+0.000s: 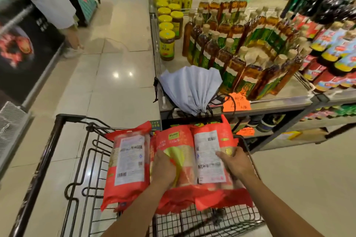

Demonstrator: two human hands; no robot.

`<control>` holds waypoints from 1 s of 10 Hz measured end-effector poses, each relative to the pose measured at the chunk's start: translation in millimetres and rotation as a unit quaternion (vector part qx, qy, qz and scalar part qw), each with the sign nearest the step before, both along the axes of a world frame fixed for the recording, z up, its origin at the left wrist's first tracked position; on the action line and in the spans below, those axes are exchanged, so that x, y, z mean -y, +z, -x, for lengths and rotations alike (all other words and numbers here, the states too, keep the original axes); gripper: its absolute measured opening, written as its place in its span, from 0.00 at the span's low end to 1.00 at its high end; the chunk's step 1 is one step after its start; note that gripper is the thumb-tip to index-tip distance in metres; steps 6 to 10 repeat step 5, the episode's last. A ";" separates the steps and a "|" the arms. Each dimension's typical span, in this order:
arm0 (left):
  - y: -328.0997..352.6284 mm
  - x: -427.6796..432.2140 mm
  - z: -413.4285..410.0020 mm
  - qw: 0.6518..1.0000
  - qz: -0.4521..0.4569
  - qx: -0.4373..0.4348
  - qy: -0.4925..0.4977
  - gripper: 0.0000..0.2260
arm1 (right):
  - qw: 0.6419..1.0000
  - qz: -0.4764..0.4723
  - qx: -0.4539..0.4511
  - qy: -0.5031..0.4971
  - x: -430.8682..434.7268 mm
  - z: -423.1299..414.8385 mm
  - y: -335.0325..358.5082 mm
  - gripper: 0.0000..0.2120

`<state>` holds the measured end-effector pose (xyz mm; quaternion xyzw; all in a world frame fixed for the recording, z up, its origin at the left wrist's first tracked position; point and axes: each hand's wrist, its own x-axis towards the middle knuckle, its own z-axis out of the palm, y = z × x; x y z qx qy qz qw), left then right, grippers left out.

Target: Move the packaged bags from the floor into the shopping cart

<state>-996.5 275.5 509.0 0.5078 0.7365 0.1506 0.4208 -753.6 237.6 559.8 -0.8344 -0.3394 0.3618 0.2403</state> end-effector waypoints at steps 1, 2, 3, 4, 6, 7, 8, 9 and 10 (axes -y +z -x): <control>11.1 4.7 2.8 0.999 -0.010 0.021 -0.042 0.27 | 0.999 0.007 0.022 0.033 3.7 -2.4 -9.3 0.33; 27.5 7.7 7.6 0.996 -0.029 0.019 -0.084 0.29 | 0.992 0.023 0.090 0.089 7.6 -5.6 -7.2 0.38; 64.0 15.8 5.7 0.980 -0.069 -0.026 -0.187 0.33 | 0.964 0.008 0.215 0.159 14.1 9.4 48.2 0.36; 101.6 15.1 1.3 0.946 -0.129 -0.105 -0.278 0.33 | 0.925 -0.037 0.316 0.206 19.8 14.3 93.0 0.38; 141.8 17.7 -9.8 0.903 -0.242 -0.150 -0.321 0.32 | 0.893 -0.062 0.389 0.216 37.9 20.6 133.9 0.39; 141.8 17.7 -9.8 0.903 -0.242 -0.150 -0.321 0.32 | 0.893 -0.062 0.389 0.216 37.9 20.6 133.9 0.39; 141.8 17.7 -9.8 0.903 -0.242 -0.150 -0.321 0.32 | 0.893 -0.062 0.389 0.216 37.9 20.6 133.9 0.39; 141.8 17.7 -9.8 0.903 -0.242 -0.150 -0.321 0.32 | 0.893 -0.062 0.389 0.216 37.9 20.6 133.9 0.39; 141.8 17.7 -9.8 0.903 -0.242 -0.150 -0.321 0.32 | 0.893 -0.062 0.389 0.216 37.9 20.6 133.9 0.39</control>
